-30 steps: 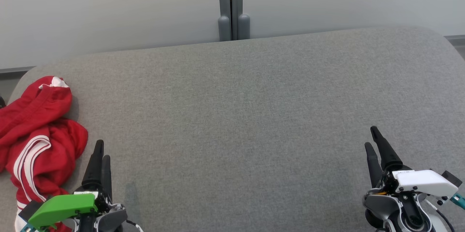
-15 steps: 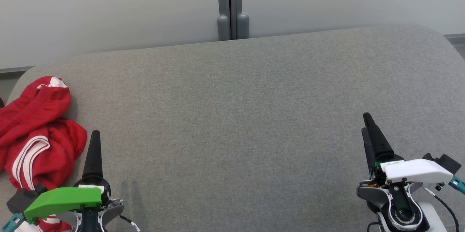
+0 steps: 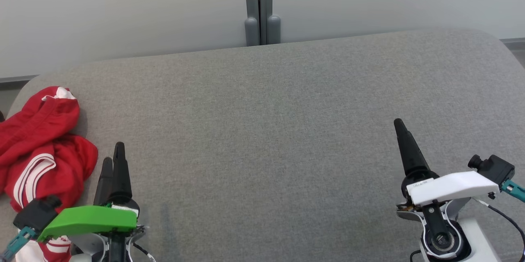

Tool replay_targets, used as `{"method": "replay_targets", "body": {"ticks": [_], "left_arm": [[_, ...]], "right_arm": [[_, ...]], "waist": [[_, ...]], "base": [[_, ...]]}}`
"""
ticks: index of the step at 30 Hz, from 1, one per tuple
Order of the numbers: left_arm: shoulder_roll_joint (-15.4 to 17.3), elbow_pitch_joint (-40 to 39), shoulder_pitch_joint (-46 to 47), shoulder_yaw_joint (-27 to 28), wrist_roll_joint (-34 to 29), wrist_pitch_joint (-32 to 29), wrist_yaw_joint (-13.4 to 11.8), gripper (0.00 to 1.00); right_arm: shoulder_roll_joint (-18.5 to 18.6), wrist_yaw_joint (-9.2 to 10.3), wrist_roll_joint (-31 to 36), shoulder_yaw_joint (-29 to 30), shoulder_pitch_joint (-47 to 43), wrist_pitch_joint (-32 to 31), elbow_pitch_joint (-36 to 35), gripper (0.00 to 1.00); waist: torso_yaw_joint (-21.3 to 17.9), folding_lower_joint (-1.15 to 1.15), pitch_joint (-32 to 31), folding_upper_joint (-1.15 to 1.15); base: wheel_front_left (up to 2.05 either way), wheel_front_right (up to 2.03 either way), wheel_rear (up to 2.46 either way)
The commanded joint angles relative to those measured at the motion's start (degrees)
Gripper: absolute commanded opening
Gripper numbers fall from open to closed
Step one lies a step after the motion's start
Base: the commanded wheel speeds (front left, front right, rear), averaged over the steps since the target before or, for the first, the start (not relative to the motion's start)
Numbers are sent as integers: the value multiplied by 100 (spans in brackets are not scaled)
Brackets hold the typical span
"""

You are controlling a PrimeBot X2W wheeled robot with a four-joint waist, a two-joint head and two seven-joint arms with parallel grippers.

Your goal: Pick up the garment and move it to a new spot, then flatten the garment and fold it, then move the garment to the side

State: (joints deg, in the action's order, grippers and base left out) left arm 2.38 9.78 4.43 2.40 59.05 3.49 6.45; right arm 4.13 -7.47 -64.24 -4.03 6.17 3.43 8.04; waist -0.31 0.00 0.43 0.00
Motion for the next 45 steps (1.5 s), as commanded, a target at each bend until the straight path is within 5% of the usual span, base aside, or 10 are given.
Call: {"method": "replay_targets", "body": {"ticks": [1,19,45], "left_arm": [[39,-97,60,-36,-303,59,-53,100],[49,-38,107,-315,-2200,376,-372,100],[60,68,114,-502,-3576,748,-530,100]], "right_arm": [[38,-1,270,-43,126,62,-102,100],[132,-2,2403,-214,220,380,329,100],[152,-2,3934,-557,300,752,291,100]], "waist": [[-4,0,-1,0],[-5,0,-17,0],[0,0,-32,0]], "base": [[0,0,0],[0,0,0],[0,0,0]]}}
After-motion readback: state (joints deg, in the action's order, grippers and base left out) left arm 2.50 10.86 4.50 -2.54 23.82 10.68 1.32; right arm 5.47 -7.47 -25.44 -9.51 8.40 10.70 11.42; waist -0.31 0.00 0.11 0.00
